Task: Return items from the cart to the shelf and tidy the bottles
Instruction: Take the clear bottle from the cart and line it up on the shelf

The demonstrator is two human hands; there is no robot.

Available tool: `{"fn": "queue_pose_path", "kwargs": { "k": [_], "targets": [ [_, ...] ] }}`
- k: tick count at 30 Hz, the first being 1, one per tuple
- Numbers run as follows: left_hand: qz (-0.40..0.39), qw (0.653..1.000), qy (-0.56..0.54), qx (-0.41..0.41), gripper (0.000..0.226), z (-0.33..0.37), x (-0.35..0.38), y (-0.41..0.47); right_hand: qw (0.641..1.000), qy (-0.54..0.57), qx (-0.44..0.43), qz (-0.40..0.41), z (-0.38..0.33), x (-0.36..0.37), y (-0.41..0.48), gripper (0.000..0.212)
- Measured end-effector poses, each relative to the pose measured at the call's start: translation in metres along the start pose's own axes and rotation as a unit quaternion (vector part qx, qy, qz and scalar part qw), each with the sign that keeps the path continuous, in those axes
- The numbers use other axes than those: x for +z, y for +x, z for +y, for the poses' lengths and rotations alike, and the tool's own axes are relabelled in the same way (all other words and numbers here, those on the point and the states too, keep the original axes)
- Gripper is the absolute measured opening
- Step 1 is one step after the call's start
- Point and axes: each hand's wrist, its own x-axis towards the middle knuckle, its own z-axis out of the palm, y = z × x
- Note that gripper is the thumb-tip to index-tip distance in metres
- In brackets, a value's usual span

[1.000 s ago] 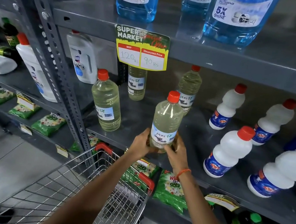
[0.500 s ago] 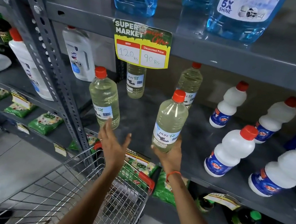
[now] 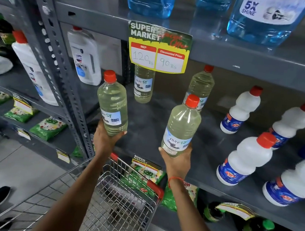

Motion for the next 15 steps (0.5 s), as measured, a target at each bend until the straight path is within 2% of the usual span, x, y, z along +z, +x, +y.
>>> {"fn": "queue_pose_path", "kwargs": {
  "k": [9,15],
  "targets": [
    [-0.008,0.999,-0.033,0.011,0.079,0.0048,-0.0051,-0.0066,1.0,0.003,-0.009,0.006,0.0043,0.0009,0.0005,0.083],
    [-0.021,0.999,-0.004,0.032,0.078,-0.0004,-0.0063,-0.002,1.0,0.005,-0.016,0.014,0.0081,0.0012,0.0032,0.084]
  ]
}}
